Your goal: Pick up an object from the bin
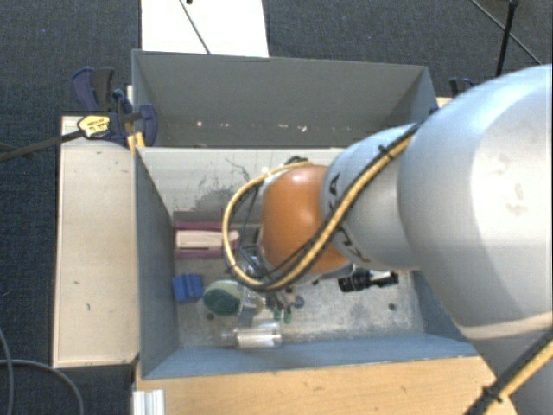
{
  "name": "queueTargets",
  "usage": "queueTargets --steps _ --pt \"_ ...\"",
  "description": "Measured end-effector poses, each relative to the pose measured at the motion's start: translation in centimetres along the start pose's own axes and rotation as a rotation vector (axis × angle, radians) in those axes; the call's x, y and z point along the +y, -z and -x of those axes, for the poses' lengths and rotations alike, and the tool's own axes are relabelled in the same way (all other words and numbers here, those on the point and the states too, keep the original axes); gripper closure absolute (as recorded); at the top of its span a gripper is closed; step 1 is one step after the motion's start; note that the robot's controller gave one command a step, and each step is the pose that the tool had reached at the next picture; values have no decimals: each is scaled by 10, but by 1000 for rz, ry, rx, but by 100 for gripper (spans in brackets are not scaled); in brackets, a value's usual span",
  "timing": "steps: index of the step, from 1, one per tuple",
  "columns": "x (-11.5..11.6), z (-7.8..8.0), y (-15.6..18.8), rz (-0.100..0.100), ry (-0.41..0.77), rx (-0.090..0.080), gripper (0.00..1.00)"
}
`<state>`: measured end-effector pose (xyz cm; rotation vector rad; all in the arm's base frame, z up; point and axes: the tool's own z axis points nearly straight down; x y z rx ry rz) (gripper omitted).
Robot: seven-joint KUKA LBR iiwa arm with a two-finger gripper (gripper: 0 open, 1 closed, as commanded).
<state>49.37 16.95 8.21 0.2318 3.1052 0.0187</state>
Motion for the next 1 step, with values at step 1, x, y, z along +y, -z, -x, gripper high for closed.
queueTargets --steps 1 --pt "4 -6 121 -9 28 19 100"
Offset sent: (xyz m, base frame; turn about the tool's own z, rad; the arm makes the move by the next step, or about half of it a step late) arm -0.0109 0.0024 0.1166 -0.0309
